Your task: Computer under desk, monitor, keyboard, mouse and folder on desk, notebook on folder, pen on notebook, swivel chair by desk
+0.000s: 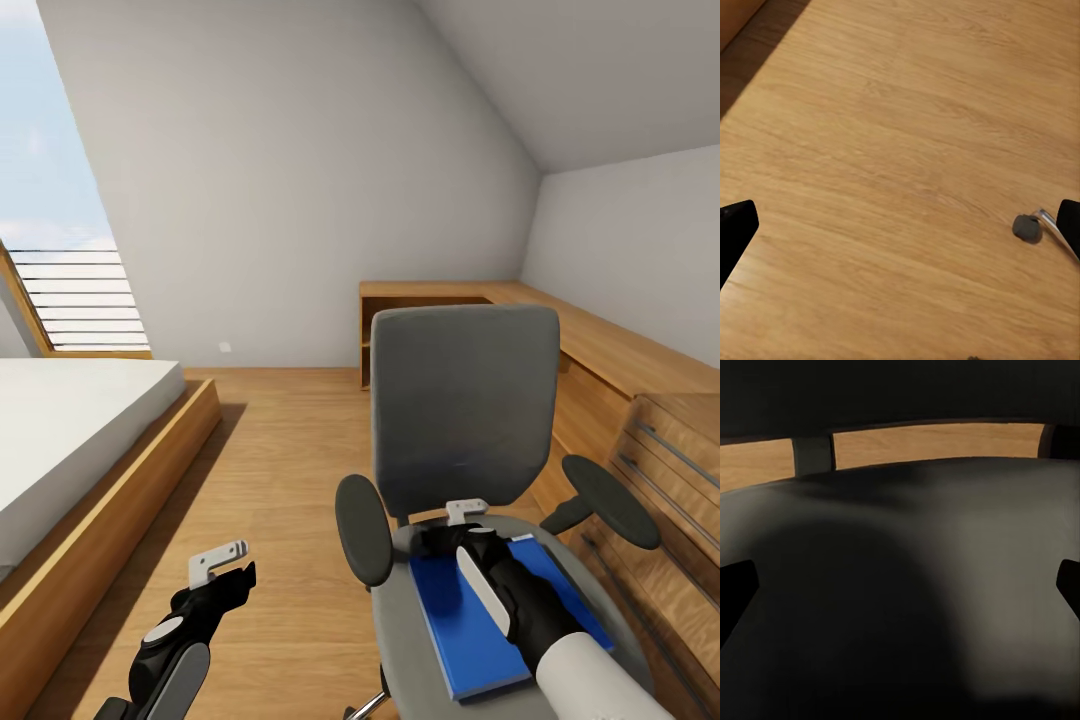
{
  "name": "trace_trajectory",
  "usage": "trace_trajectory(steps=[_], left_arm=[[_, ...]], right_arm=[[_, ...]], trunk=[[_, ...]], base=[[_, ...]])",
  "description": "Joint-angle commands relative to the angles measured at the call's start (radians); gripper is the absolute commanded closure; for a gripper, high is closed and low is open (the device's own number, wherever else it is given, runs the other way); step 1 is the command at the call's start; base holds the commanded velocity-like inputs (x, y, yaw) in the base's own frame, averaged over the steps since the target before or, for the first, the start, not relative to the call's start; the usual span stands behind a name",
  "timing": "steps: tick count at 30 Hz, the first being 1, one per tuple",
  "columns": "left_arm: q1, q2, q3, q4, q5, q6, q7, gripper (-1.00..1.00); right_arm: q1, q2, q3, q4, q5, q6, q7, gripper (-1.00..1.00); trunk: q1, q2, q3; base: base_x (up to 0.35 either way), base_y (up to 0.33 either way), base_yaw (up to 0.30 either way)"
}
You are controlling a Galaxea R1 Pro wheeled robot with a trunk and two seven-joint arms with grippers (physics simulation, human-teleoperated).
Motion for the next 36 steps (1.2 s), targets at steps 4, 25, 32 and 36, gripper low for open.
trace_trajectory(steps=[4,25,32,36], left_arm=[[-0.001,0.001,-0.002,-0.002,0.009,0.000,0.010,-1.00],[-0.001,0.001,-0.002,-0.001,0.010,0.001,0.010,-1.00],[-0.001,0.001,-0.002,-0.001,0.010,0.001,0.010,-1.00],[-0.001,0.001,-0.002,-0.002,0.010,0.001,0.010,-1.00]], right_arm=[[-0.001,-0.001,0.004,-0.001,-0.010,0.005,-0.010,-1.00],[-0.001,0.000,0.004,-0.001,-0.010,0.042,-0.010,-1.00],[-0.001,0.000,0.004,0.000,-0.010,0.042,-0.010,-1.00],[-0.001,-0.001,0.004,0.000,-0.010,0.042,-0.010,-1.00]], trunk=[[0.000,0.000,-0.001],[0.000,0.000,-0.001],[0.000,0.000,-0.001],[0.000,0.000,-0.001]], base=[[0.000,0.000,0.000],[-0.084,0.000,0.000],[-0.059,0.000,0.000],[-0.169,0.000,0.000]])
